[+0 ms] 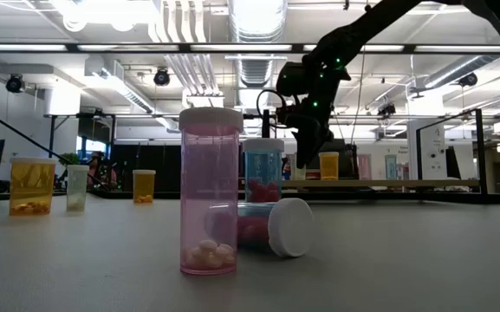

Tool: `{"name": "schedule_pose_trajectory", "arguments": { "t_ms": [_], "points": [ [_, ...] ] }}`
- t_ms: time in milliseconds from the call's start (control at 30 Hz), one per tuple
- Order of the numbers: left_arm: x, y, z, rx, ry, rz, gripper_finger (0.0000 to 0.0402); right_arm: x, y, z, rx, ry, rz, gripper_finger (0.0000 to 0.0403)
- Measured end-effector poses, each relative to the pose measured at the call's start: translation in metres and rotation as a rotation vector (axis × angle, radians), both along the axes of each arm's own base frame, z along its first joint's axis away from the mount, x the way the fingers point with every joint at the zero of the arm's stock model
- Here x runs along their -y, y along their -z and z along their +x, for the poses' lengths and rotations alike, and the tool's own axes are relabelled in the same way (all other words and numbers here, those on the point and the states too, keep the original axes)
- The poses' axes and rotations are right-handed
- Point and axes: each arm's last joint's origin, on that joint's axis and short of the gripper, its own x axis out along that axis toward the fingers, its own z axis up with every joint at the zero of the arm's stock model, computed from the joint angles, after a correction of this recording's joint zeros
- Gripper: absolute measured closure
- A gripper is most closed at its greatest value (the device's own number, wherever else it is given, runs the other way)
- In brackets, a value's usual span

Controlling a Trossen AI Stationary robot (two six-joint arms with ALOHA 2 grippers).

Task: Pick and place medicine bottles onto shelf by color
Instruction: Put the bottom yellow medicine bottle on the shelf aligned with the other yellow medicine bottle, then put the bottom orange medicine bottle on the shelf aligned with the other orange medicine bottle

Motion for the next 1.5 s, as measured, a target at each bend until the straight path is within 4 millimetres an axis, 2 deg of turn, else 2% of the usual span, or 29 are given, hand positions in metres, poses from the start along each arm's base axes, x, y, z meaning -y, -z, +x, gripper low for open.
{"name": "schedule_pose_trajectory", "arguments": {
  "t_ms": [267,633,900,1233,1500],
  "points": [
    [0.000,0.000,0.000,0.000,0.000,0.000,0.0214,0.000,0.000,0.000,0.000,-0.004,-0.003,0.0288],
    [0.000,0.000,0.000,-0.002,0.000,0.000,0.0214,0.001,-0.002,0.001,-0.008,-0.023,-0.008,0.0232],
    [0.000,0.003,0.003,-0.026,0.000,-0.001,0.0214,0.002,-0.035,0.000,-0.050,-0.048,-0.023,0.0207],
    [-0.002,0.022,0.020,-0.168,0.002,-0.016,0.0214,0.001,-0.085,-0.006,-0.115,-0.046,-0.077,0.0207],
    [-0.002,0.033,0.037,-0.236,0.076,-0.014,0.0214,-0.002,-0.114,-0.012,-0.126,-0.061,-0.078,0.0206]
  ]
}}
